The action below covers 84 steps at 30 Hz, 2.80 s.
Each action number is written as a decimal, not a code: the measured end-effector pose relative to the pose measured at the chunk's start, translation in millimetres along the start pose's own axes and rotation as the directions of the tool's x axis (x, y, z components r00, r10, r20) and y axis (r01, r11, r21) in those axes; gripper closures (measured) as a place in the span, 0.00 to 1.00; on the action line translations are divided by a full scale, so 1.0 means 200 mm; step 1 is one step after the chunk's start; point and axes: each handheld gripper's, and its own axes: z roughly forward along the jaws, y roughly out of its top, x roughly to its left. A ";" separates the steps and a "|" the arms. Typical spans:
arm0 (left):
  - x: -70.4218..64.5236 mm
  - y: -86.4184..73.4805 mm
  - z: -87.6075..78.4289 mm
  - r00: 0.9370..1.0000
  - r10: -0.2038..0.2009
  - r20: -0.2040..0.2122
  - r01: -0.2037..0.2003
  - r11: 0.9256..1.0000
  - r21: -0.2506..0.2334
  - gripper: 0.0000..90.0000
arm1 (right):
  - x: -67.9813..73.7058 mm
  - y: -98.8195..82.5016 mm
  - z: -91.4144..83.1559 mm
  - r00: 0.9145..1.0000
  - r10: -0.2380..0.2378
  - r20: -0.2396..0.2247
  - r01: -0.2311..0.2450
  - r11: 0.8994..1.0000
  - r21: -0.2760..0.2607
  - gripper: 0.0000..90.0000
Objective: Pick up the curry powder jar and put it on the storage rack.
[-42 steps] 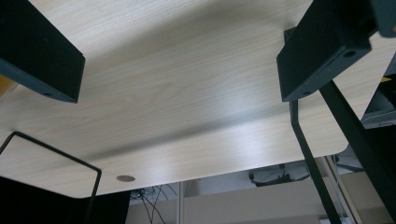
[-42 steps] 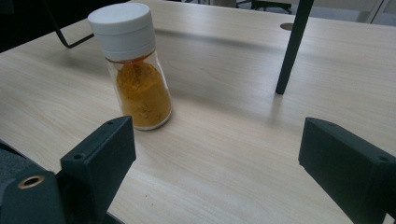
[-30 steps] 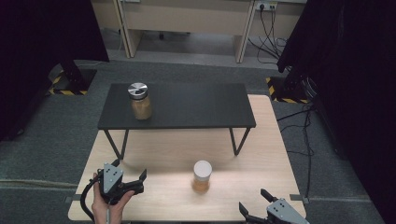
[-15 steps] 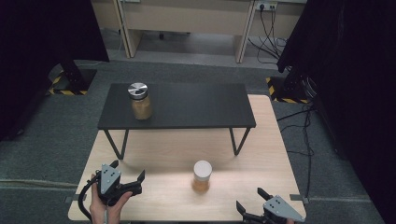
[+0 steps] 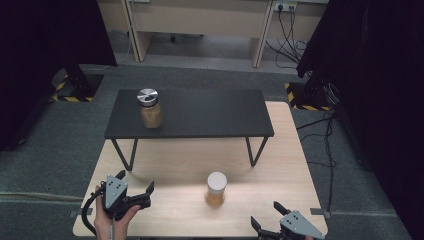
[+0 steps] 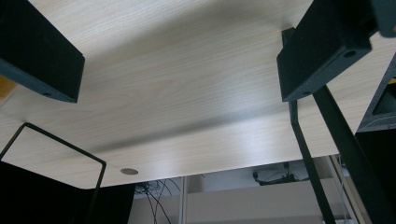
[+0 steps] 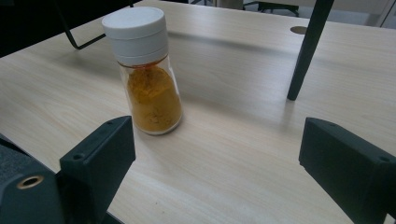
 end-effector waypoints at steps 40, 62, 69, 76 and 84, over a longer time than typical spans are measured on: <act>0.00 -0.01 0.05 0.999 -0.017 0.045 0.016 1.000 0.024 0.00 | 0.11 0.13 0.63 0.990 -0.027 -0.139 0.028 1.000 0.011 0.06; 0.01 -0.01 0.05 0.999 -0.023 0.046 0.022 0.999 0.025 0.00 | 0.11 0.08 0.79 0.984 -0.049 -0.172 0.050 0.999 0.003 0.30; 0.01 -0.01 0.06 0.998 -0.031 0.051 0.030 0.999 0.030 0.00 | 0.10 0.06 0.78 0.984 -0.057 -0.166 0.054 0.998 -0.019 0.35; 0.02 -0.01 0.06 0.998 -0.035 0.048 0.033 0.999 0.029 0.00 | 0.11 0.03 0.78 0.986 -0.058 -0.158 0.052 0.998 -0.042 0.35; 0.02 -0.01 0.06 0.998 -0.037 0.047 0.035 0.999 0.028 0.00 | 0.11 0.04 0.78 0.986 -0.062 -0.157 0.057 0.998 -0.037 0.35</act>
